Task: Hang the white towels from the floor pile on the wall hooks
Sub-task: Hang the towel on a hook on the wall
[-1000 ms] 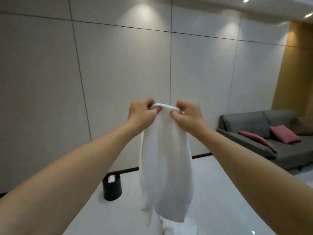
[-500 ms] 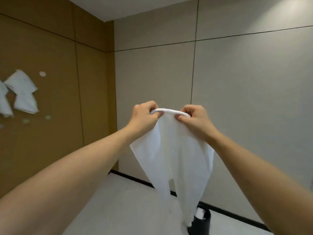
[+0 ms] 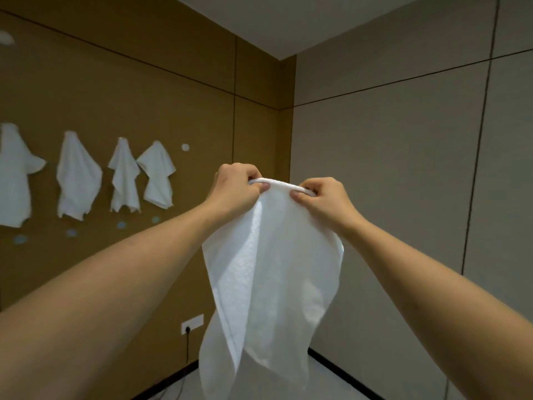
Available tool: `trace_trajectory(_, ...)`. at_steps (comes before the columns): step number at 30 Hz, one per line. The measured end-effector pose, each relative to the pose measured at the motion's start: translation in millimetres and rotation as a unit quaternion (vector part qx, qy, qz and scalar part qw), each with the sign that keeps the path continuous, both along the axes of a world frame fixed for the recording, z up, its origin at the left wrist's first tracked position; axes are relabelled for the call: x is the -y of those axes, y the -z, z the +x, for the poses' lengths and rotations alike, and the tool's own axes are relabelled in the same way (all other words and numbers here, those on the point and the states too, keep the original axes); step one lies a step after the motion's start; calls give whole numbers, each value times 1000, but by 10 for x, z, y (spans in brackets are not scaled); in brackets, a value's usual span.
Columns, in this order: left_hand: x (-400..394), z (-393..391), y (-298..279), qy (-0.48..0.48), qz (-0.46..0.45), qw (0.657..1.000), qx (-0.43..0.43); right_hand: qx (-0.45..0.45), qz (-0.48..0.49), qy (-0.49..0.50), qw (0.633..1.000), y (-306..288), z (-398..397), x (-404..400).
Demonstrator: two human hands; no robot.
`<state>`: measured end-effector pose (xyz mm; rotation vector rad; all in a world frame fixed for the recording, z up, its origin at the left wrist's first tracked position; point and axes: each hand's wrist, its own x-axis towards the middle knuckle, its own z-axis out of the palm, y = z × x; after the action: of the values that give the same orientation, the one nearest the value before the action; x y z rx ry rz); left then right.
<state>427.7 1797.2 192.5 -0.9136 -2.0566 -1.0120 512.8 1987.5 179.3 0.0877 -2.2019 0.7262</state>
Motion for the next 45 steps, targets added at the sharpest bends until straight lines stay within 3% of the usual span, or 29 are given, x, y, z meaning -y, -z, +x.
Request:
trace_trajectory(8, 193, -1748, -456, -39, -21, 999, -23, -8, -16, -32, 999, -425, -1861, 176)
trace_trajectory(27, -384, -5273, -360, -126, 30, 991, -29, -48, 6, -134, 990, -456, -5858, -567)
trace_trajectory(35, -494, -6761, -467, -199, 30, 979, -21, -128, 32, -182, 974, -531, -7511, -796)
trace_trajectory(38, -406, -7252, -442, -206, 21, 978, -24, -210, 136, -184, 950, -438, -8007, -748)
trace_trajectory(41, -281, -7744, -421, -216, 5, 975, -42, -293, 281, -157, 900, -345, -8538, -657)
trace_trajectory(45, -52, -8406, -435, -187, 28, 979, -79, -320, 342, -124, 875, -338, -9327, -476)
